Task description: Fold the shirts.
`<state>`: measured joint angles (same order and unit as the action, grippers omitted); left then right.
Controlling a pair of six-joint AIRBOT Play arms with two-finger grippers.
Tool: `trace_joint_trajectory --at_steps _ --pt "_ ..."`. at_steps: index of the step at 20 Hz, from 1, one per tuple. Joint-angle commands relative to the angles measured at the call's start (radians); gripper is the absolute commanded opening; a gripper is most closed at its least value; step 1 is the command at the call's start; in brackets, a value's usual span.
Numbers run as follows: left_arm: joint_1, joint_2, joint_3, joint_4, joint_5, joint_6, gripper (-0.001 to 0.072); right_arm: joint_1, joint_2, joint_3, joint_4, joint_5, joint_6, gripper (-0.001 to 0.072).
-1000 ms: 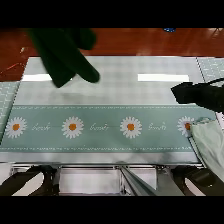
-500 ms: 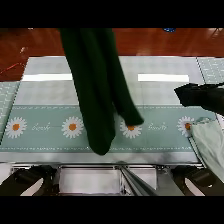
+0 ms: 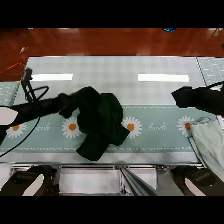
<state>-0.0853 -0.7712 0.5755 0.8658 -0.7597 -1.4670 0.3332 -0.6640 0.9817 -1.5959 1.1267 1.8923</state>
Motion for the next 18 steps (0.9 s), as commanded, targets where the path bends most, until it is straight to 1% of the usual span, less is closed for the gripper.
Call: trace_joint_trajectory --at_steps 1,3,4,5,6,7,8,9,10,12,13,15,18 --pt "0.158 -0.019 -0.065 0.082 -0.149 0.019 0.0506 0.0 -0.076 -0.011 -0.087 0.004 0.0 0.0406" --pt "0.294 -0.018 0.031 0.15 -0.209 0.019 0.0506 -0.074 -0.125 -0.003 -0.286 0.053 0.03 0.0406" --pt "0.373 -0.018 0.084 0.155 -0.225 0.019 0.0506 -0.17 -0.135 0.0 -0.33 0.08 0.033 0.0406" --pt "0.457 -0.018 0.137 0.154 -0.234 0.019 0.0506 -0.287 -0.135 -0.001 -0.321 0.087 0.029 0.0407" --pt "0.527 -0.018 0.17 0.154 -0.235 0.015 0.0506 -0.422 -0.135 -0.004 -0.275 0.093 0.017 0.0406" --pt "0.587 -0.021 0.176 0.145 -0.229 0.014 0.0506 -0.541 -0.135 -0.02 -0.19 0.093 0.002 0.0406" --pt "0.62 -0.033 0.158 0.122 -0.228 -0.004 0.0506 -0.649 -0.135 -0.058 -0.047 0.079 -0.059 0.0406" --pt "0.629 -0.064 0.124 0.07 -0.24 -0.006 0.0505 -0.715 -0.135 -0.113 0.111 0.061 -0.14 0.0406" --pt "0.618 -0.111 0.091 0.008 -0.275 0.041 0.0505 -0.751 -0.135 -0.182 0.267 0.043 -0.227 0.0406" --pt "0.565 -0.254 0.048 -0.121 -0.388 0.217 0.0505 -0.75 -0.135 -0.306 0.47 0.034 -0.369 0.0406" --pt "0.528 -0.334 0.046 -0.139 -0.421 0.279 0.0506 -0.737 -0.135 -0.35 0.513 0.033 -0.404 0.0406" --pt "0.463 -0.452 0.046 -0.141 -0.403 0.296 0.0506 -0.685 -0.135 -0.401 0.513 0.033 -0.412 0.0406" --pt "0.352 -0.535 0.046 -0.142 -0.303 0.312 0.0506 -0.597 -0.135 -0.409 0.506 0.029 -0.402 0.0406"
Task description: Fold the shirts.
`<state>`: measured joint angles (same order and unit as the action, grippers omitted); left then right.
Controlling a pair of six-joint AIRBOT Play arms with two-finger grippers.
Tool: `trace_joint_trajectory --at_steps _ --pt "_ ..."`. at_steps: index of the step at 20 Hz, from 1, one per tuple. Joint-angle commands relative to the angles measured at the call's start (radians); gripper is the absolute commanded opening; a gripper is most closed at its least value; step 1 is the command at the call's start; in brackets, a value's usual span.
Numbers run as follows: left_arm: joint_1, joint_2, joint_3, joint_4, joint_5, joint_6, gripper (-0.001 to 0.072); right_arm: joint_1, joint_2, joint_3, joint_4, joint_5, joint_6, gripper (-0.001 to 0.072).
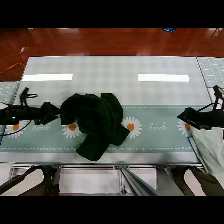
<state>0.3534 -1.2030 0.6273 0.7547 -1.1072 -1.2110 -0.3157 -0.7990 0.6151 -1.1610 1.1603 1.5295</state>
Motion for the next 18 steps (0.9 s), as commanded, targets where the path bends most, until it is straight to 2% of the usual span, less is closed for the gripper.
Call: trace_joint_trajectory --at_steps 1,3,5,6,7,8,11,14,18 --pt "-0.124 -0.111 -0.006 -0.031 0.09 0.055 0.0506 0.087 0.0 -0.042 0.07 -0.021 -0.027 0.0406" --pt "-0.187 -0.113 -0.003 -0.03 0.187 0.037 0.0506 0.158 0.0 -0.042 0.071 -0.058 0.008 0.0406" --pt "-0.209 -0.113 0.018 -0.029 0.226 0.002 0.0501 0.233 -0.016 -0.042 0.078 -0.119 0.047 0.0406" --pt "-0.208 -0.113 0.034 -0.029 0.212 -0.018 0.0347 0.259 -0.039 -0.042 0.095 -0.151 0.069 0.0406" --pt "-0.203 -0.113 0.051 -0.028 0.186 -0.016 0.0063 0.282 -0.069 -0.04 0.133 -0.188 0.082 0.0406" --pt "-0.202 -0.112 0.069 -0.023 0.163 -0.012 0.002 0.304 -0.115 -0.035 0.187 -0.235 0.076 0.0406" --pt "-0.202 -0.111 0.098 -0.013 0.116 0.007 0.002 0.367 -0.303 0.026 0.29 -0.309 0.027 0.0405" --pt "-0.202 -0.112 0.099 -0.013 0.107 0.007 0.002 0.447 -0.52 0.135 0.386 -0.277 -0.043 0.0406" --pt "-0.202 -0.112 0.099 -0.014 0.1 0.006 0.002 0.56 -0.726 0.299 0.47 -0.221 -0.066 0.0406"
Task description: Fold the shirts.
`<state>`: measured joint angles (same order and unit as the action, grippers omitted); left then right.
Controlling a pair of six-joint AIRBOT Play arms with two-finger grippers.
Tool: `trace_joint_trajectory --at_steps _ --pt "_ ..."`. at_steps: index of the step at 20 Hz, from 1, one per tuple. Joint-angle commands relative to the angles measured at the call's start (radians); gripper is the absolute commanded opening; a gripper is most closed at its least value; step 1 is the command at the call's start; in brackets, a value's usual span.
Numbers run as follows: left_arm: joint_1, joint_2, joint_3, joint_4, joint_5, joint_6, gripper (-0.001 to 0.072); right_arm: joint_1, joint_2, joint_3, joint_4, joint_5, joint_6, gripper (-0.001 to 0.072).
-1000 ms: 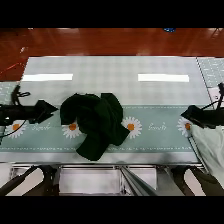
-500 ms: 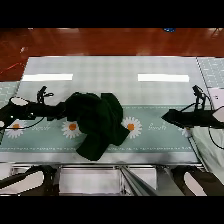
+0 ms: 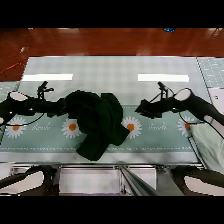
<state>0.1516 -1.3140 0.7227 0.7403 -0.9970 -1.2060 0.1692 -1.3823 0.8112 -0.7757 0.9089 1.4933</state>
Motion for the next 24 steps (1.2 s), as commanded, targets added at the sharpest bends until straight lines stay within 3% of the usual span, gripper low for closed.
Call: trace_joint_trajectory --at_steps 1,9,10,11,12,13,17,24 --pt "0.0 -0.001 0.003 0.0 -0.01 0.002 0.002 0.1 -0.18 0.146 0.088 0.033 -0.028 0.0406" --pt "0.0 -0.001 0.003 0.0 -0.008 0.001 0.002 0.207 -0.341 0.311 0.113 0.048 0.042 0.0403" --pt "0.0 0.0 0.003 0.0 -0.01 0.001 0.002 0.217 -0.347 0.32 0.124 0.048 0.037 0.0371" --pt "0.0 0.0 0.004 -0.002 -0.009 0.0 0.002 0.23 -0.348 0.332 0.128 0.039 0.022 0.0253" --pt "0.0 0.0 0.006 -0.014 -0.01 -0.003 0.002 0.239 -0.348 0.348 0.128 0.033 -0.003 0.0088" --pt "0.003 0.004 0.018 -0.027 -0.016 -0.003 0.002 0.24 -0.346 0.366 0.133 0.039 -0.029 0.0024" --pt "0.061 0.078 0.184 -0.039 -0.112 -0.003 0.002 0.176 -0.235 0.476 -0.01 0.121 -0.012 0.0023" --pt "0.143 0.254 0.724 -0.106 -0.184 -0.03 0.002 0.029 0.134 0.819 -0.291 0.22 0.039 0.0023"
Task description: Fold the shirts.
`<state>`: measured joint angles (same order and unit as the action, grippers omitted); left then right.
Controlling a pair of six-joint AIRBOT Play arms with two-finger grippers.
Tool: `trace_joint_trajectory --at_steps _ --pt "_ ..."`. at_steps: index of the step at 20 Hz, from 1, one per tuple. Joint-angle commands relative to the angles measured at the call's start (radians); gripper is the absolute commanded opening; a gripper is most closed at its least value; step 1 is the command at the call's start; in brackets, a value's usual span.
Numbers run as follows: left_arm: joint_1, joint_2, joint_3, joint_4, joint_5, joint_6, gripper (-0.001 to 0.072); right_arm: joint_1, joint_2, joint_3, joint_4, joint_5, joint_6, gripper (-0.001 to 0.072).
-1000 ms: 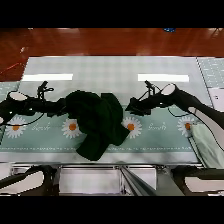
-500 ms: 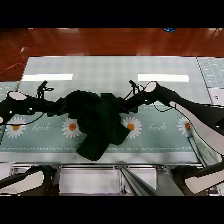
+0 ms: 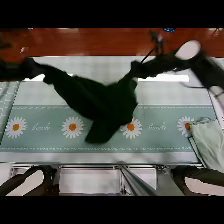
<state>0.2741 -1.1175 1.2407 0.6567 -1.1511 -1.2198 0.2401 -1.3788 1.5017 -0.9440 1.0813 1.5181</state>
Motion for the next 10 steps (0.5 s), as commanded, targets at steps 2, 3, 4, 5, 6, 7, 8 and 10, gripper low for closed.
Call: trace_joint_trajectory --at_steps 2,3,4,5,6,7,8,10 --pt "0.019 0.093 0.36 -0.021 -0.049 -0.016 0.002 -0.045 0.233 0.216 -0.214 0.069 0.021 0.0023" --pt "0.023 0.116 0.428 -0.017 -0.052 -0.015 0.002 -0.045 0.288 0.256 -0.269 0.082 0.027 0.0023" --pt "0.032 0.138 0.481 -0.002 -0.052 -0.016 0.002 -0.045 0.34 0.282 -0.322 0.091 0.035 0.0023" --pt "0.045 0.166 0.524 0.027 -0.051 -0.016 0.002 -0.045 0.401 0.3 -0.387 0.1 0.052 0.0023" --pt "0.062 0.197 0.549 0.062 -0.052 -0.026 0.002 -0.045 0.457 0.306 -0.446 0.111 0.067 0.0023" --pt "0.079 0.235 0.559 0.105 -0.051 -0.046 0.002 -0.045 0.513 0.306 -0.504 0.13 0.085 0.0023" --pt "0.093 0.27 0.558 0.156 -0.054 -0.061 0.002 -0.045 0.567 0.306 -0.561 0.161 0.103 0.0023" --pt "0.09 0.341 0.556 0.283 -0.078 -0.108 0.002 -0.045 0.654 0.306 -0.652 0.234 0.136 0.0023"
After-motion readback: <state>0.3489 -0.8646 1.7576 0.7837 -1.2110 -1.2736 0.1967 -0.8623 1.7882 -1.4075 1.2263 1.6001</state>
